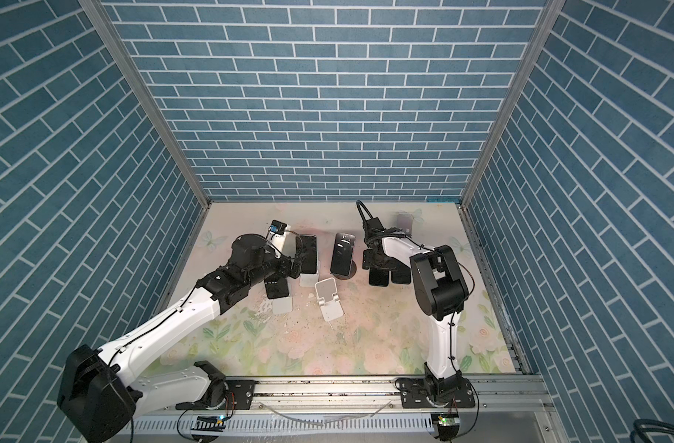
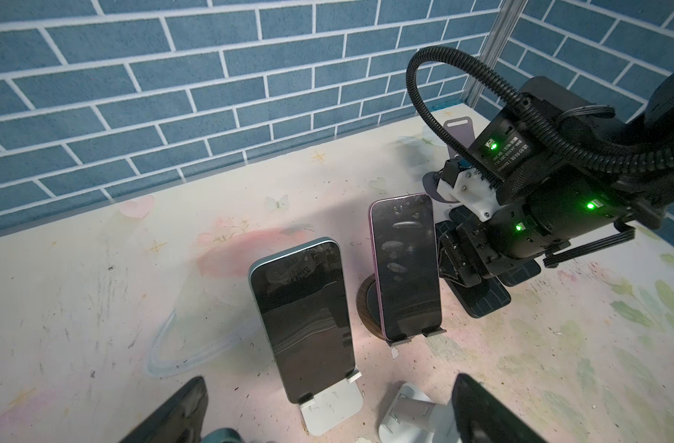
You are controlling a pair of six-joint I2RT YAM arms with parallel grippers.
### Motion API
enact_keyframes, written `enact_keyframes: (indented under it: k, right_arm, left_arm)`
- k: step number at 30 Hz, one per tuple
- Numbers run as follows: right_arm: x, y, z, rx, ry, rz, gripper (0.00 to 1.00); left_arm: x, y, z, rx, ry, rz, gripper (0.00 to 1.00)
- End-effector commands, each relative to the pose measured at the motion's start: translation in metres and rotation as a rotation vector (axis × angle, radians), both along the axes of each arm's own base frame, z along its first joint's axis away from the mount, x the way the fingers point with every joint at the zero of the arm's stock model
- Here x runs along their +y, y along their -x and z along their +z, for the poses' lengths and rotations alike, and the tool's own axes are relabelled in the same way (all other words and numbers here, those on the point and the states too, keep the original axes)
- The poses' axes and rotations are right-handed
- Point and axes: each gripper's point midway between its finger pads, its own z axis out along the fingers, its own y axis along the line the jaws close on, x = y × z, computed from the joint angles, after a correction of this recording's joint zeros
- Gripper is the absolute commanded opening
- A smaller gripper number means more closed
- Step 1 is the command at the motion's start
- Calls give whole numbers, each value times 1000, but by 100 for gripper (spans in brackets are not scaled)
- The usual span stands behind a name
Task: Remove the phone from the phone stand
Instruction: Place the phone at the center of the table.
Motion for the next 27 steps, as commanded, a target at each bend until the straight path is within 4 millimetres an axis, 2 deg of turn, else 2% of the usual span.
enact_keyframes:
  k: [1,7,13,20,27]
  right_arm:
    - [4,-5,23,-51,4,49,82]
    - [6,-11,49,-131,-10,85,83]
    - [15,-5,71,-203,-74,124,82]
    - [34,14,87,-285,-115,226,82]
    - [68,47,100,-376,-135,383,82]
  left_arm:
    - [4,3,0,2,-14,12,100]
    - [6,5,-1,23,-11,23,100]
    - [10,5,-2,35,-22,42,100]
    - [13,6,0,40,-18,62,100]
    - [16,8,3,31,-3,76,100]
